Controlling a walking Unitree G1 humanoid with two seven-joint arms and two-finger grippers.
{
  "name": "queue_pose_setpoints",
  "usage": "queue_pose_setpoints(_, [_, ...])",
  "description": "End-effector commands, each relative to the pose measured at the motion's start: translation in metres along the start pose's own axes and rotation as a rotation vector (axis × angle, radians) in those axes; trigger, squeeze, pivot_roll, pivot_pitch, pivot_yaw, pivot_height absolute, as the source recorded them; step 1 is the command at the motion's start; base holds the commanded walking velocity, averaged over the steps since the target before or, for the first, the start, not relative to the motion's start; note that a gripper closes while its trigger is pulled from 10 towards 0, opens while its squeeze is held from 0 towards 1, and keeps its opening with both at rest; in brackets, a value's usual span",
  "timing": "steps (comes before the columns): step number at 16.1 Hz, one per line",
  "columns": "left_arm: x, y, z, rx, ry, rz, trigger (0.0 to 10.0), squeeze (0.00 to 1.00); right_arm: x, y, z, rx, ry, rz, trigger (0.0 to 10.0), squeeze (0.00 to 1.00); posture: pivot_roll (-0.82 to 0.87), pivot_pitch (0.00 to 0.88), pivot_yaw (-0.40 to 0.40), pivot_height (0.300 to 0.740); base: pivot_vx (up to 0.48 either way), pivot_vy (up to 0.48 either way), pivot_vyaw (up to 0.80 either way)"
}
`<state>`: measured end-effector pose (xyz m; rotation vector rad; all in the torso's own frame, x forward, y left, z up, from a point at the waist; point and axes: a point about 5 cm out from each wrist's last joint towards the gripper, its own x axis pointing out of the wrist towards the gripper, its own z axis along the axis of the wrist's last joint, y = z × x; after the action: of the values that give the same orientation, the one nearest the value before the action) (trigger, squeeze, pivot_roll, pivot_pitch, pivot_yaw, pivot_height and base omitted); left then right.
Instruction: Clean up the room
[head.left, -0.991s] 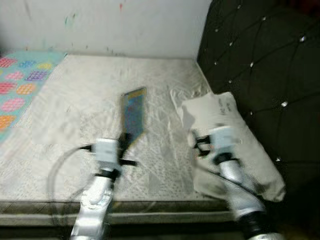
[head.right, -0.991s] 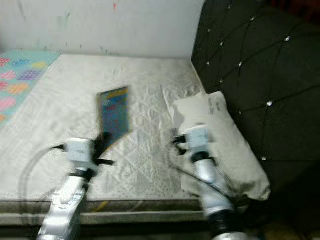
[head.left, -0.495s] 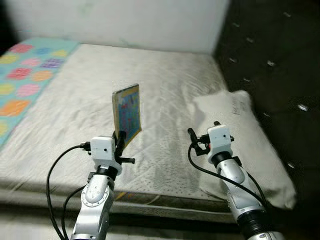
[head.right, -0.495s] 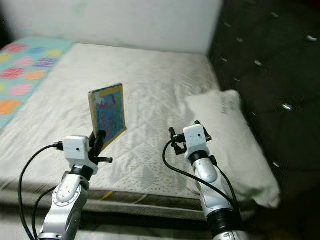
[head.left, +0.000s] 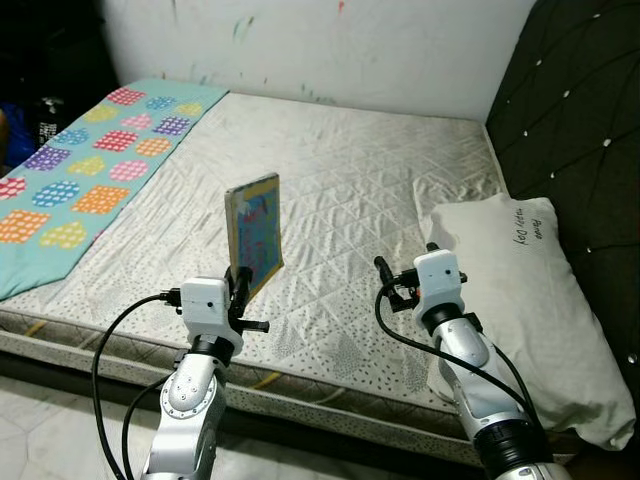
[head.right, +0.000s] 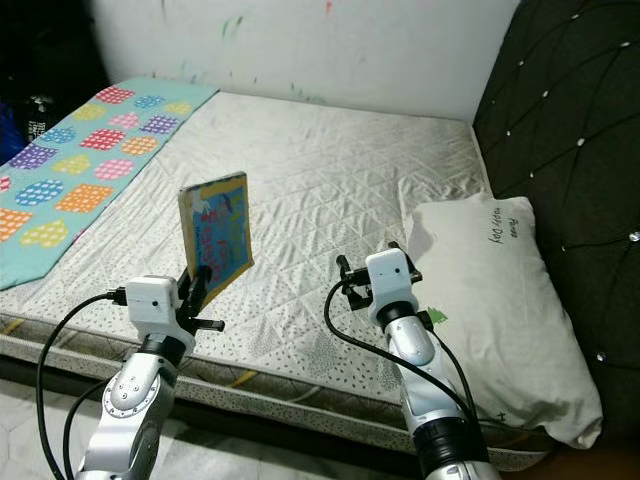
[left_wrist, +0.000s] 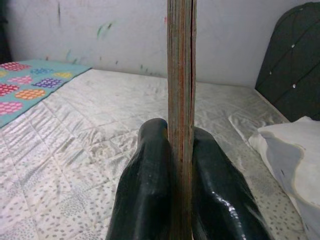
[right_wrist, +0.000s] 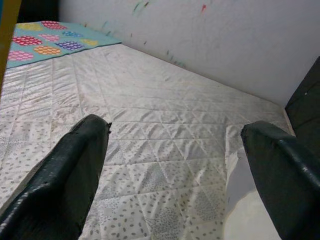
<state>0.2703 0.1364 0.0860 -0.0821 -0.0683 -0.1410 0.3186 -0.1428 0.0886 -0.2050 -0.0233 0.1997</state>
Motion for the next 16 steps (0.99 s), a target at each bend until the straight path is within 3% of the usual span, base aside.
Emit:
queue_pose_setpoints(1, [0.0031, -0.0024, 0.0102, 0.0, -0.054, -0.012, 10.0, 0.0, 0.0011, -0.0011, 0.0021, -0.003, -0.009, 0.004, 10.0, 0.0, 0.07, 0.022, -0.043, 0.74, 0.255, 0.0, 0.0])
queue_pose_setpoints(16, [-0.0024, 0.004, 0.0046, 0.01, -0.032, 0.007, 10.0, 0.0, -0.003, -0.0022, -0.0048, -0.012, 0.015, 0.005, 10.0, 0.0, 0.07, 0.022, -0.045, 0.74, 0.274, 0.0, 0.0])
